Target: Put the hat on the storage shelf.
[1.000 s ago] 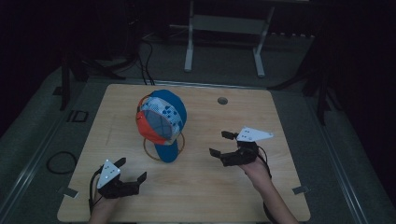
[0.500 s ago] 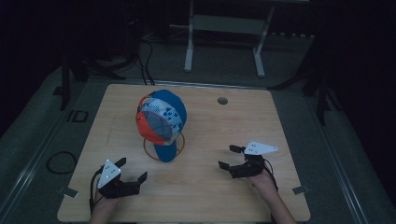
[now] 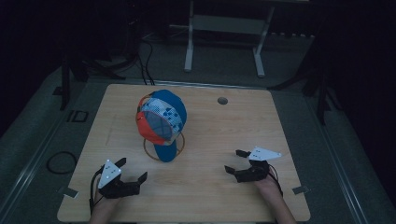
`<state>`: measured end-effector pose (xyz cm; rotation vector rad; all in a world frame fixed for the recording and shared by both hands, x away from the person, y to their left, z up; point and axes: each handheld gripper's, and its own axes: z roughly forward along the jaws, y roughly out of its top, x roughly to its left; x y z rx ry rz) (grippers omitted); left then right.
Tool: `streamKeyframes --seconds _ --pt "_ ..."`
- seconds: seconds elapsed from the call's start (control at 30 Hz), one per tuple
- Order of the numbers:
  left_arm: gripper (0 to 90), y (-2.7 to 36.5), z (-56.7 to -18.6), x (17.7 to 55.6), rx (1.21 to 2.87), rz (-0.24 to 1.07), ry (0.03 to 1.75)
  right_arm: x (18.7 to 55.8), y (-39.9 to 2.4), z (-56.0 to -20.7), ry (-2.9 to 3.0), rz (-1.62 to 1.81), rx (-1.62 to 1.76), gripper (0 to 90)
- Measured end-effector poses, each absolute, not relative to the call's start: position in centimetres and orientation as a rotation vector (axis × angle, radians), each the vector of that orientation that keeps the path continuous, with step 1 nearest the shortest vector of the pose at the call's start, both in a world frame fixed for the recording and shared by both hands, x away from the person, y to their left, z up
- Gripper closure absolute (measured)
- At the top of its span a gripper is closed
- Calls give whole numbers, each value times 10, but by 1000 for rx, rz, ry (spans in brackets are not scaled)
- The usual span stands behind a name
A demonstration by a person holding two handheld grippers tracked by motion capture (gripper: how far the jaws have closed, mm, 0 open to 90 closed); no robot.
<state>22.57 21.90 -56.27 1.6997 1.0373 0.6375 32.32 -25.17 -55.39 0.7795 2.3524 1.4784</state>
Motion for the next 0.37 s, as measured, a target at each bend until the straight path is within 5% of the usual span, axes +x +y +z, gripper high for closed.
streamKeyframes --seconds 0.37 --pt "27 219 -563 226 1703 633 1032 327 -257 -559 2335 1441 821 143"
